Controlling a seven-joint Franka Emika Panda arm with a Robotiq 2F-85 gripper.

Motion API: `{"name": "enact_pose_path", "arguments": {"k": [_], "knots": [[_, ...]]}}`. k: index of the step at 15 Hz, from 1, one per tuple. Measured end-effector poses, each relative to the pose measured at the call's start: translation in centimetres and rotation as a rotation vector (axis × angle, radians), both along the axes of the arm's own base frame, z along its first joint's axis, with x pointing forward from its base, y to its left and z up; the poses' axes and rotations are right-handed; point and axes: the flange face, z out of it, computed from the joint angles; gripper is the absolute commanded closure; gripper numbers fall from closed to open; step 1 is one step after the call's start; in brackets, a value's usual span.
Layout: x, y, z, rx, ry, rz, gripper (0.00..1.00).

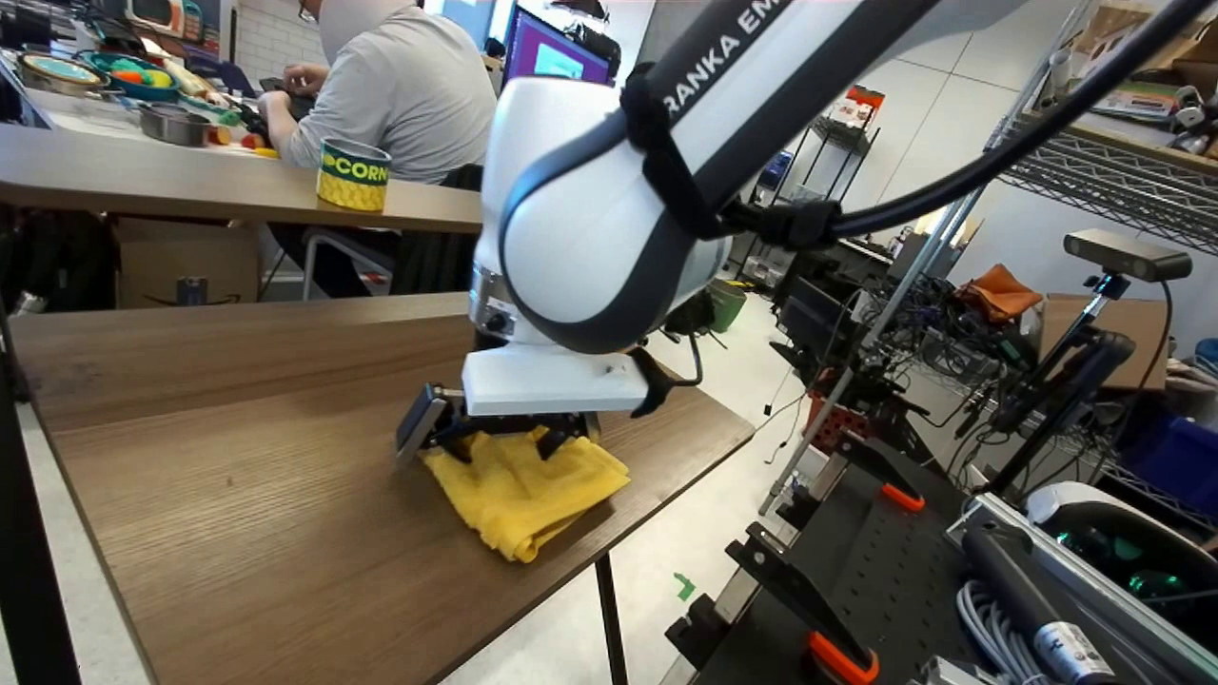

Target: Move the red plushie to the right of the table, then use the towel to wipe the table, then put the brown plushie at the right back corner

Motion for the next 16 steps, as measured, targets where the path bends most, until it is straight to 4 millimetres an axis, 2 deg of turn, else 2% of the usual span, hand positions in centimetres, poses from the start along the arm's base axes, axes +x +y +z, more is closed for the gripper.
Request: {"name": "enact_pose_path", "arguments": {"k": [6,7,9,11,12,16], "knots": [[-0.8,-9.6,0.0,-0.098,-0.109,-0.266,0.00],[-1.0,-10.9,0.0,-0.105,-0.126,-0.299,0.00],[-1.0,-11.9,-0.1,-0.092,-0.151,-0.315,0.00],[-0.9,-11.1,-0.1,-0.068,-0.167,-0.287,0.00],[-0.9,-10.0,-0.2,-0.048,-0.177,-0.257,0.00],[-1.5,-2.2,-0.1,0.055,-0.185,-0.069,0.00]]}}
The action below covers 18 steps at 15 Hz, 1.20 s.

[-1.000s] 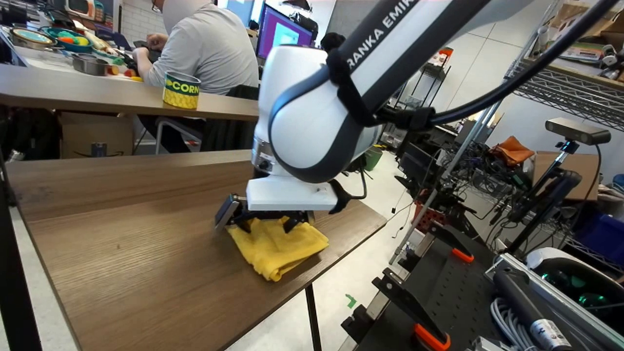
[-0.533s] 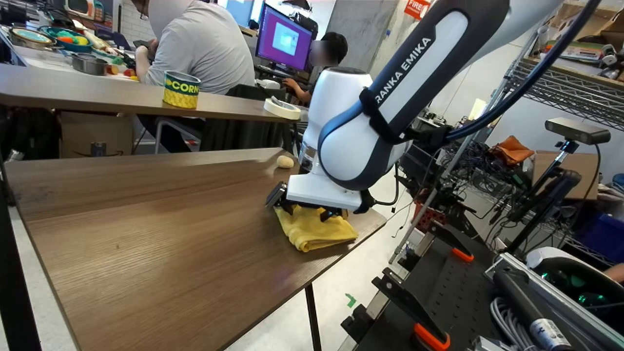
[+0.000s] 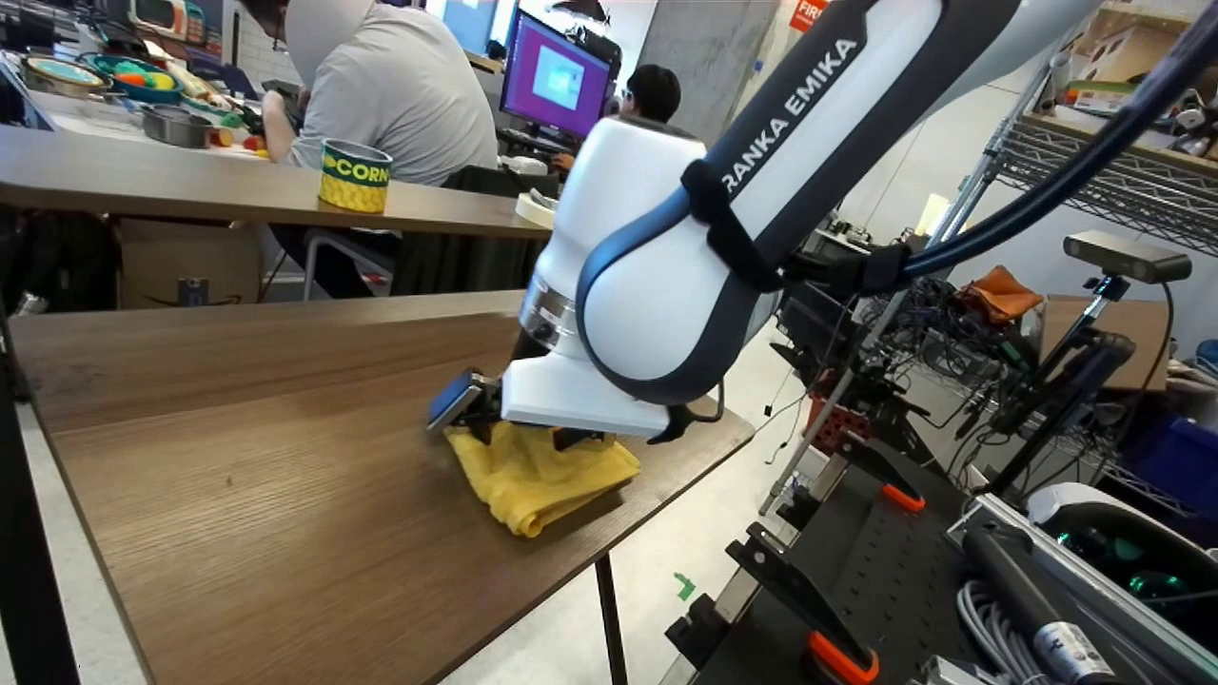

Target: Move the red plushie to the right of the table, then use the towel to wipe the table, then put the brown plushie at the right back corner

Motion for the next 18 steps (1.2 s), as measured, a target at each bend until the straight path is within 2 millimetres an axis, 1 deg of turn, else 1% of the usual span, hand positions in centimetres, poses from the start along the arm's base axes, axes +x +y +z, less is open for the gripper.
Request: {"name": "enact_pose_path", "arguments": {"k": [3,5,6,7,8,9,10,11,12,14,16,17,18], "knots": [[-1.1,6.5,0.1,0.051,0.003,0.160,0.00],[-1.5,10.3,0.1,0.077,-0.002,0.252,0.00],[-1.3,11.6,0.1,0.080,-0.013,0.271,0.00],[-0.8,12.4,0.1,0.080,-0.026,0.280,0.00],[0.0,12.5,0.1,0.079,-0.042,0.271,0.00],[1.1,12.1,0.1,0.078,-0.059,0.249,0.00],[2.4,11.1,0.2,0.072,-0.079,0.215,0.00],[3.7,9.6,0.2,0.062,-0.102,0.176,0.00],[5.1,7.6,0.2,0.049,-0.125,0.130,0.00],[7.7,3.2,0.1,0.025,-0.160,0.028,0.00],[9.7,-1.0,0.1,0.012,-0.190,-0.072,0.00],[10.5,-2.4,0.1,0.009,-0.204,-0.108,0.00],[11.1,-3.2,0.1,0.011,-0.216,-0.132,0.00]]}}
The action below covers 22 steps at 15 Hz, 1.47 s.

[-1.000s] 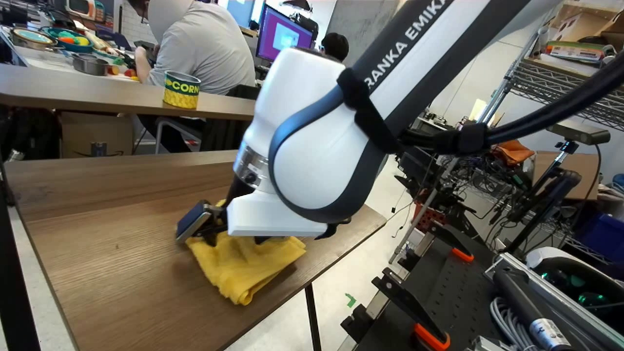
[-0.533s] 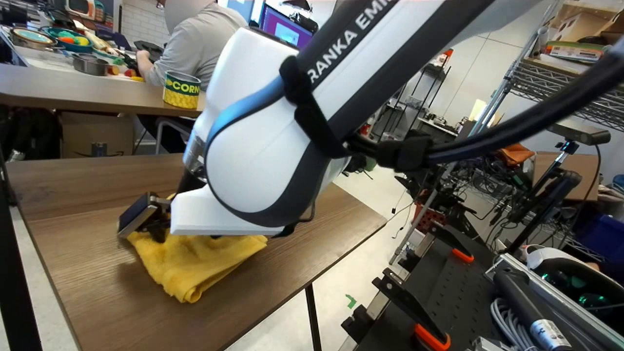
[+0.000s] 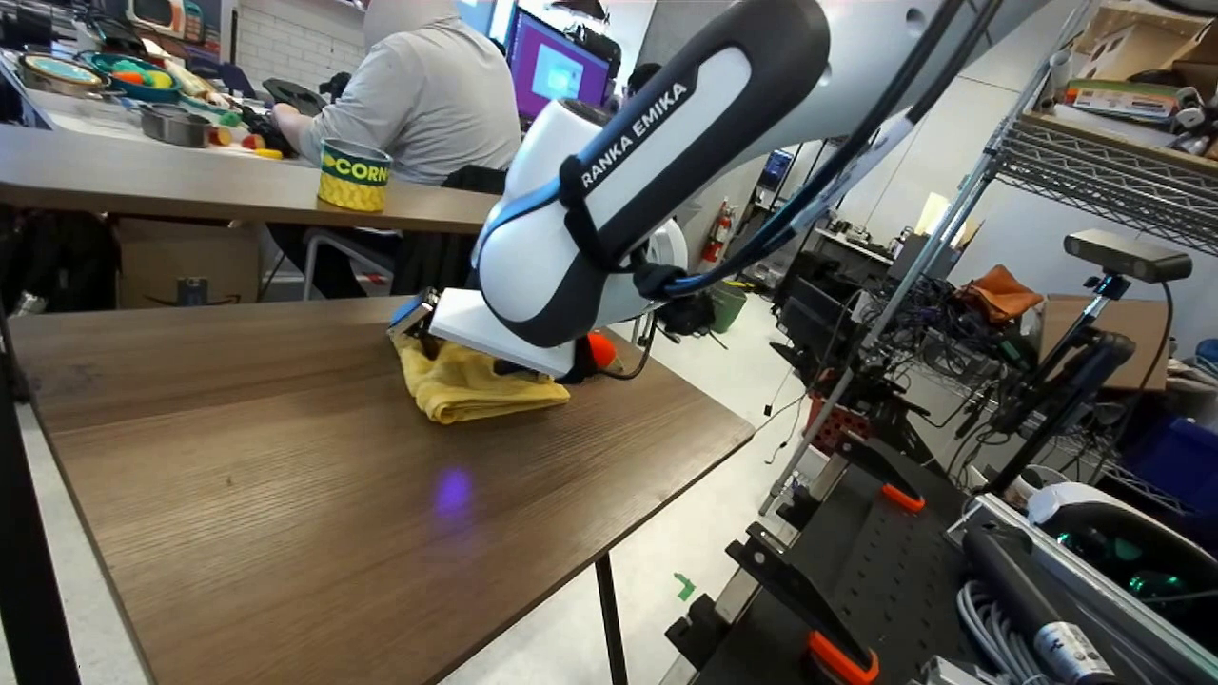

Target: Move the red plushie to the right of the table, then use the towel to wipe the table, then put the brown plushie at the right back corner

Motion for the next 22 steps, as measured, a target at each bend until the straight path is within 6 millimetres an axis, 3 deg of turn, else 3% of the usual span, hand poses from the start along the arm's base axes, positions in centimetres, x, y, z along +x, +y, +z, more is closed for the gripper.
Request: {"name": "enact_pose_path", "arguments": {"k": [2,4,10,12,14,17,22], "knots": [[0.9,0.2,0.0,0.010,-0.022,-0.012,0.00],[1.5,2.5,0.0,0.027,-0.041,0.018,0.00],[0.5,15.4,-0.1,0.056,-0.087,0.227,0.00],[-0.4,18.2,-0.1,0.063,-0.056,0.299,0.00],[-1.0,19.3,0.0,0.059,-0.013,0.349,0.00],[-2.7,19.3,0.1,0.060,0.050,0.405,0.00],[-8.2,19.8,0.3,0.068,0.172,0.549,0.00]]}}
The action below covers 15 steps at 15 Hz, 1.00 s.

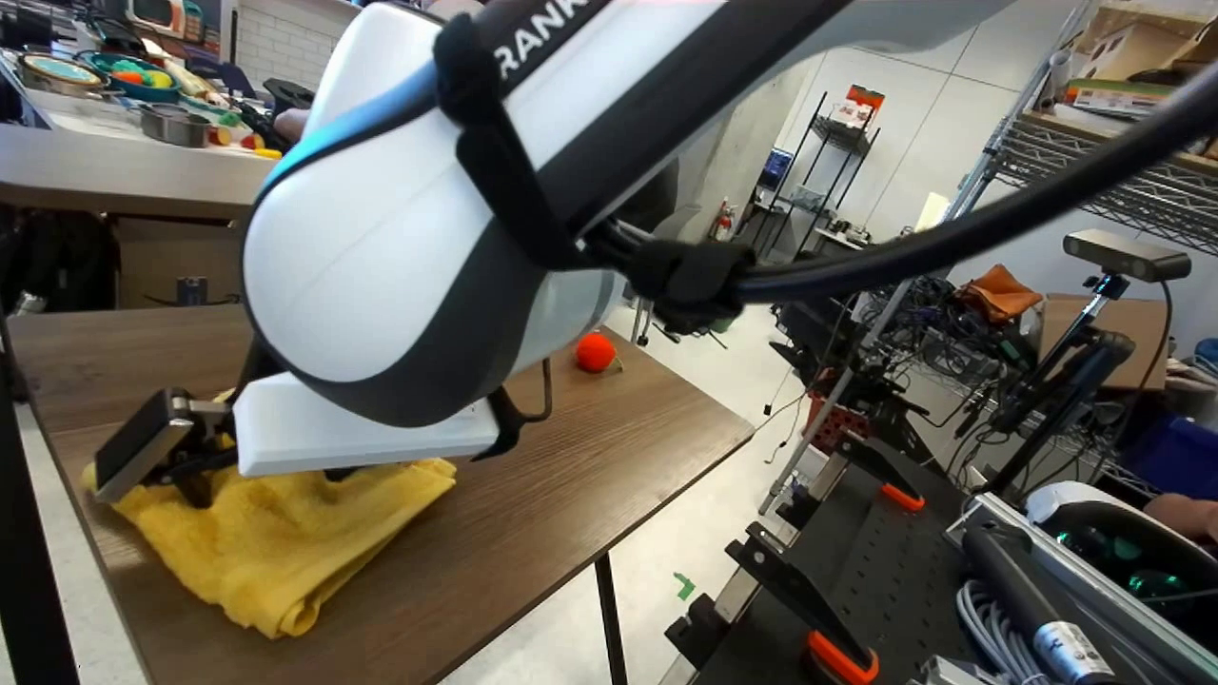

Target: Move the red plushie to the right of the table, then use the towel to wipe the table, then put the brown plushie at the right back corner

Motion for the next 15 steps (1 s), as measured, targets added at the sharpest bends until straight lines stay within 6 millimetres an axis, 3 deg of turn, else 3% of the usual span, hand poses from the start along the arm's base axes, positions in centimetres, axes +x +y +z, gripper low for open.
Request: {"name": "enact_pose_path", "arguments": {"k": [4,6,15], "knots": [[-4.0,1.5,0.0,-0.029,0.090,0.120,0.00],[-4.2,0.0,-0.2,-0.076,0.139,0.091,0.00],[-2.4,-16.4,-0.2,-0.238,0.168,-0.279,0.00]]}}
